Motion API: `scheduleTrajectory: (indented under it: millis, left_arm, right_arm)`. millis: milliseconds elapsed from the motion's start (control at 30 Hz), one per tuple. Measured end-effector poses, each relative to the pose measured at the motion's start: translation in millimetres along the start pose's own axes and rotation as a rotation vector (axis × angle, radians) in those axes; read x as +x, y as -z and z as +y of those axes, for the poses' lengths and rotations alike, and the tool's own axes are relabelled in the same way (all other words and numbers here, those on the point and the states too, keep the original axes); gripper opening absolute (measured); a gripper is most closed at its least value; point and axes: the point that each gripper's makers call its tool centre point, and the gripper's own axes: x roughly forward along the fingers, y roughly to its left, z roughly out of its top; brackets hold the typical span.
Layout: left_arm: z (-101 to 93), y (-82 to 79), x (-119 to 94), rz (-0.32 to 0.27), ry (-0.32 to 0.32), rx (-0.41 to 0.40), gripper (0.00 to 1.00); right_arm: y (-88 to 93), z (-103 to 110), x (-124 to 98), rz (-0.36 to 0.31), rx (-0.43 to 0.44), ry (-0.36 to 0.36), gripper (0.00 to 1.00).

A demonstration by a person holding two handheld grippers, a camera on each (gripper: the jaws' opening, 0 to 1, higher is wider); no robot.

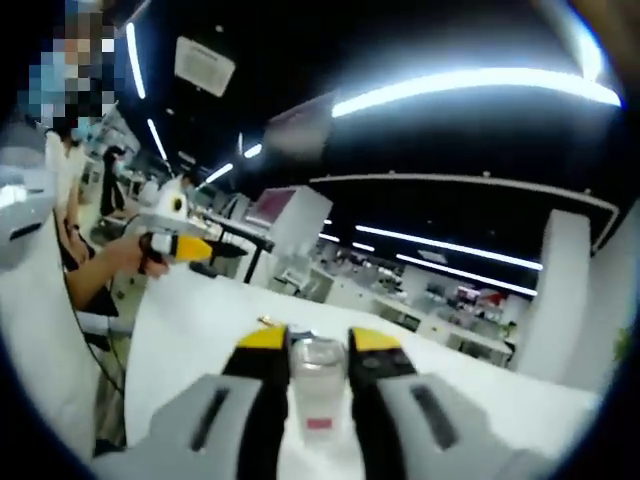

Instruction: Arrange the skincare products in the storage area until every visible bottle or jar stands upright without overlapping.

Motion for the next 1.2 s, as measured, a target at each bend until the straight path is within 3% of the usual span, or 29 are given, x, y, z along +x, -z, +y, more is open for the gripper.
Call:
scheduleTrajectory:
  millis: [367, 533, 700, 1033, 1200]
  left_arm:
    - [-3.9, 3.5, 1, 0.015, 0.011, 0.003, 0.81]
    - [-4.5, 4.1, 2, 0.018, 0.013, 0.005, 0.81]
    - [-4.6, 4.5, 2, 0.020, 0.014, 0.007, 0.81]
    - [-5.9, 5.3, 2, 0.023, 0.019, 0.010, 0.81]
    - [-7.2, 5.7, 2, 0.024, 0.021, 0.012, 0.81]
  right_arm:
    - [6.1, 8, 4, -0.016, 0.128, -0.068, 0.21]
    - [-1.2, 17, 2, -0.071, 0.286, -0.149, 0.21]
    - [-1.3, 22, 2, -0.082, 0.348, -0.178, 0.21]
    - [-4.9, 39, 5, -0.032, 0.293, -0.212, 0.21]
    - [-9.0, 43, 1, -0.036, 0.348, -0.231, 0.21]
